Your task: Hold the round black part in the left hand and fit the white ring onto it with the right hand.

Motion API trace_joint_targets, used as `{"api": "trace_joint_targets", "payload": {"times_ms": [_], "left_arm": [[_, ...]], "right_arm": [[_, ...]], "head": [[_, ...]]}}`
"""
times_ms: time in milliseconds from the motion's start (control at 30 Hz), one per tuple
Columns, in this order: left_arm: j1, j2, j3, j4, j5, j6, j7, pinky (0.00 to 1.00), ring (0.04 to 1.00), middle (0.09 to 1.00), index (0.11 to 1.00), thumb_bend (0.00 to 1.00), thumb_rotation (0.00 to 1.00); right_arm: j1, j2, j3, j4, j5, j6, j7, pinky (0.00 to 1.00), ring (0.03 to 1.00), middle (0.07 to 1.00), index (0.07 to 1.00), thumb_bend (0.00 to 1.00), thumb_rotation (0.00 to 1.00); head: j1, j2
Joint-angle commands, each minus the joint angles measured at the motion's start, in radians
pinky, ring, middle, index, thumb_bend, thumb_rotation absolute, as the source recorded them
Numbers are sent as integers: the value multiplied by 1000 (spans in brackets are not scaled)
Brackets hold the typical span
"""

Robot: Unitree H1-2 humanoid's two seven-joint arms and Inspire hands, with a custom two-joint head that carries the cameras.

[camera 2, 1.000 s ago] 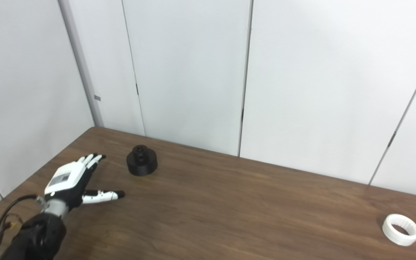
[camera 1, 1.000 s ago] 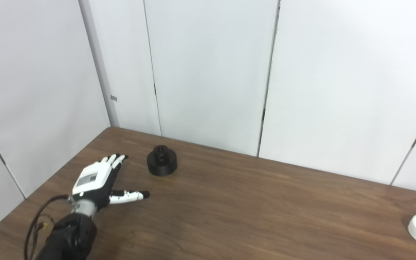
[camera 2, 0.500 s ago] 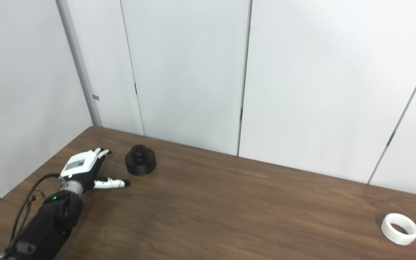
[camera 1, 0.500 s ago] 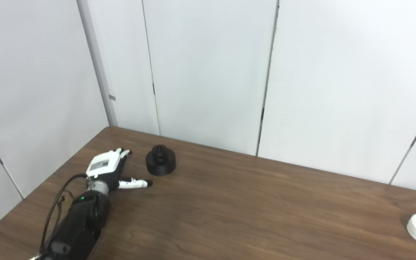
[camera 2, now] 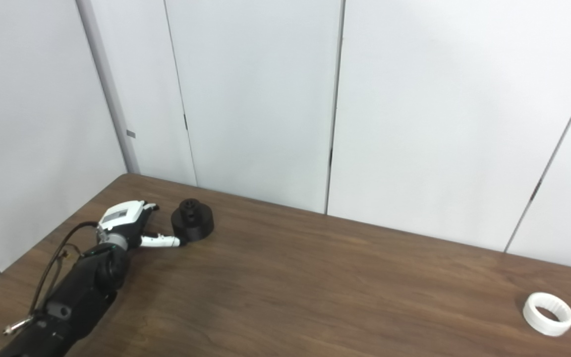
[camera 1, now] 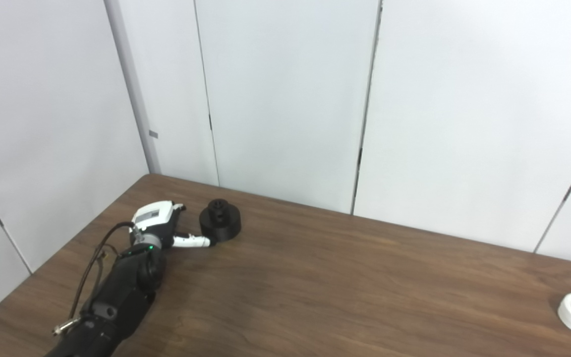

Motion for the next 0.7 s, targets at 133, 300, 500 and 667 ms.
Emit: {"api": "trace_joint_targets", "payload": {"times_ms": [133,300,500,667], "left_arm": [[-85,15,1,16,-57,-16,14,1000,1000,1000,906,1000,655],[-97,7,-12,28,-82,-13,18,1000,1000,1000,899,1000,654],[-101,-2,-17,44,-101,-32,45,1000,1000,998,897,1000,608],[-104,-16,-14,57,-117,-44,76,1000,1000,990,893,1000,586]], "right_arm": [[-12,-18,-3,-27,16,-17,14,1000,1000,1000,1000,684,1000],[-13,-17,-3,-20,17,-22,16,1000,1000,1000,1000,668,1000],[-8,-14,-3,-32,18,-10,12,1000,1000,1000,1000,662,1000],[-5,-12,-2,-40,20,3,8,1000,1000,1000,1000,660,1000]], "head": [[-5,0],[-9,1],[-11,5],[-13,5]]}}
